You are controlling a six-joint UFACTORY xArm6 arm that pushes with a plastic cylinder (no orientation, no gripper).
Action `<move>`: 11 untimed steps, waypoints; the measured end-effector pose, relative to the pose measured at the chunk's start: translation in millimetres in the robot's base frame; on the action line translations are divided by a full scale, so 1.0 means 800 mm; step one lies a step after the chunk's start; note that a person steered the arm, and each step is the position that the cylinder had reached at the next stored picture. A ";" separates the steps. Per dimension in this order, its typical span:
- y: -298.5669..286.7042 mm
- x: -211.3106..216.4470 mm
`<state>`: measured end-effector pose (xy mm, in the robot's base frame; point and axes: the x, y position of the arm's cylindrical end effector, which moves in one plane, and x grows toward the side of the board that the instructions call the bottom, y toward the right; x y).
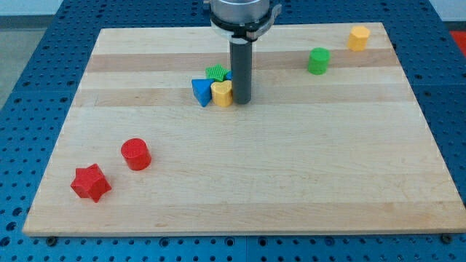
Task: Slide the heart diagonal to the red circle
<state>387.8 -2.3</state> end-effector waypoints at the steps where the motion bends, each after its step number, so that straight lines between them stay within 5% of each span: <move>1: 0.000 -0.017; 7: -0.023 -0.029; 11: -0.103 0.027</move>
<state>409.5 -84.9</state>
